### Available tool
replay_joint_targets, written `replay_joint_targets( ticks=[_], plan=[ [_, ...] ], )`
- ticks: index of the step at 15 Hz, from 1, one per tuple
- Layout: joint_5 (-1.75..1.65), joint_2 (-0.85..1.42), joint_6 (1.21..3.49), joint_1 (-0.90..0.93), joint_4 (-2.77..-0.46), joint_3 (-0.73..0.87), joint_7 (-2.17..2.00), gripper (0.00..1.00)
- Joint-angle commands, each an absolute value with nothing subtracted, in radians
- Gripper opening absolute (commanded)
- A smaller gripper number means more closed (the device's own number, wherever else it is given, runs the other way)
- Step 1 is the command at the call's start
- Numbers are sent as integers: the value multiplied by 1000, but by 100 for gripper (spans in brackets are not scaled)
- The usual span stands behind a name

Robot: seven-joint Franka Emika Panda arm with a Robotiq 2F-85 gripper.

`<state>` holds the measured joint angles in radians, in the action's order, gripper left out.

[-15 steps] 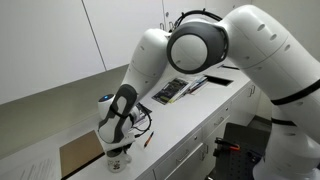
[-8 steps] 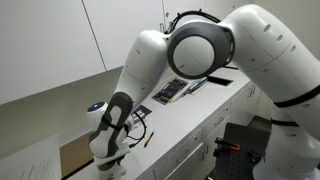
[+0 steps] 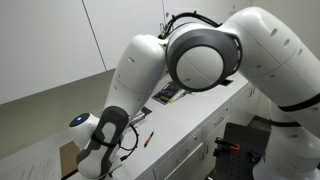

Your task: Slide the mug to the left

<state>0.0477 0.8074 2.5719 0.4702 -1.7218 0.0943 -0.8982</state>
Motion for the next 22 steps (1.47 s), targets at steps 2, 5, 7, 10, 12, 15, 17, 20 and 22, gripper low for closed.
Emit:
replay_joint_targets(
  ticks=[2,5,7,10,12,15,17,20,22],
  plan=[
    [18,844,2529,493,-1656,114,-945,2],
    [24,849,2532,485,-1642,108,-937,2],
    [30,849,2539,480,-1640,105,-937,34],
    [40,834,2561,469,-1648,97,-929,49],
    [45,823,2588,462,-1653,94,-925,64],
    [60,799,2609,444,-1660,80,-907,88],
    [73,769,2590,425,-1670,60,-885,99],
    [59,721,2559,423,-1682,66,-888,100],
    [57,683,2526,413,-1693,60,-875,100]
  ],
)
